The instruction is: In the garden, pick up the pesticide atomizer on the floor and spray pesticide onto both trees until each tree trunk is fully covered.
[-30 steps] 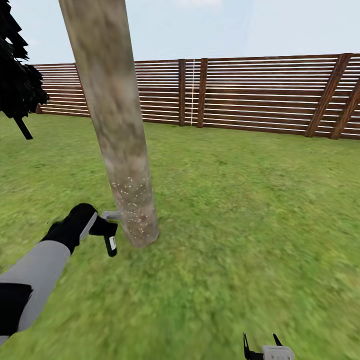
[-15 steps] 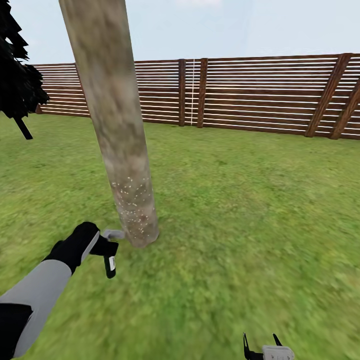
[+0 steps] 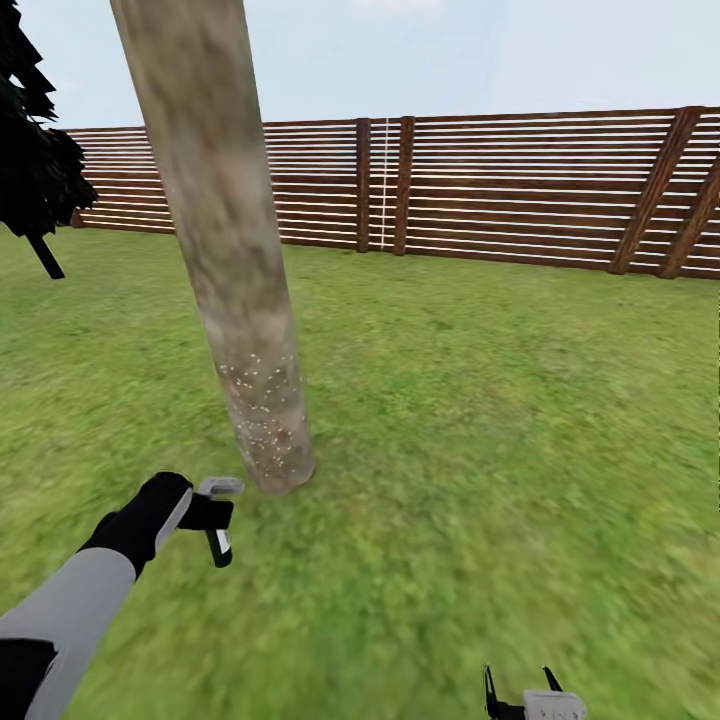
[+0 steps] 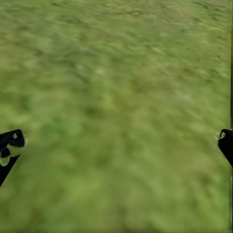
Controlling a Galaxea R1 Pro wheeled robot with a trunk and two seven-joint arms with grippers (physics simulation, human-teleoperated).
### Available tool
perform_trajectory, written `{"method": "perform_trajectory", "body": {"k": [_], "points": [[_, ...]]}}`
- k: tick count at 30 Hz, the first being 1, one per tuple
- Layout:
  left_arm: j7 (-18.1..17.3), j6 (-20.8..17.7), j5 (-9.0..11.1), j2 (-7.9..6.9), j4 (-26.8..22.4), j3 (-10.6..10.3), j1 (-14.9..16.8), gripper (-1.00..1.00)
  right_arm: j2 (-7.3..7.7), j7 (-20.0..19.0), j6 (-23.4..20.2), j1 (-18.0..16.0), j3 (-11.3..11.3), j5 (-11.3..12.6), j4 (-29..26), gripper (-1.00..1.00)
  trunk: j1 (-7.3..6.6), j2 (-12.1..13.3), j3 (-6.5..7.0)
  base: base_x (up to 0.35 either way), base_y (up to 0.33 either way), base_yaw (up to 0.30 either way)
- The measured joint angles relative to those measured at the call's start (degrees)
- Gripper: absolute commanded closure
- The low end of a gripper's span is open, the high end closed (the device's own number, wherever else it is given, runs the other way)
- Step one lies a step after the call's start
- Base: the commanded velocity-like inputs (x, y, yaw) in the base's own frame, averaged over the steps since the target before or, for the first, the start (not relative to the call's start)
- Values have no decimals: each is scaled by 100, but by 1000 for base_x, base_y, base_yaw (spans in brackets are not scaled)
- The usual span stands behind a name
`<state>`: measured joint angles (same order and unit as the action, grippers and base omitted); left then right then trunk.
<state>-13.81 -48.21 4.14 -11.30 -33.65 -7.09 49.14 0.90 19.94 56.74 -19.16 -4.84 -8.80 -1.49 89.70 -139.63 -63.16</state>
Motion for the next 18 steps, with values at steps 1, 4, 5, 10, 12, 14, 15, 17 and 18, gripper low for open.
{"method": "perform_trajectory", "body": {"k": [1,4,5,10,12,14,15,17,18], "points": [[0,59,12,11,-5,148,-55,100,-1,0,1,0,0,0,0,-100,0,0,0,0,-261,0],[1,337,20,41,-4,347,-164,100,-2,1,2,0,-3,0,0,-100,0,0,0,0,-270,0],[1,421,18,41,-43,356,-225,100,-2,1,3,0,-1,0,0,-100,0,0,0,0,-272,0],[1,513,15,43,-91,366,-333,100,-10,1,4,0,0,1,0,-100,0,0,0,0,-273,83],[1,515,-2,37,-61,366,-334,100,-14,1,1,0,-7,0,0,-100,0,0,0,0,-273,245],[1,514,-20,38,-34,366,-335,100,-33,1,2,0,-6,-1,1,-100,0,0,0,0,-273,267],[1,514,-24,39,-31,362,-335,100,-35,1,0,0,-5,0,0,-100,0,0,0,0,-273,271],[1,514,-32,40,-29,359,-335,100,-36,1,-1,0,-4,1,0,-100,0,0,0,0,-273,272],[1,515,-35,40,-28,361,-335,100,-37,1,-1,0,-2,1,2,-100,0,0,0,0,-273,272]]}}
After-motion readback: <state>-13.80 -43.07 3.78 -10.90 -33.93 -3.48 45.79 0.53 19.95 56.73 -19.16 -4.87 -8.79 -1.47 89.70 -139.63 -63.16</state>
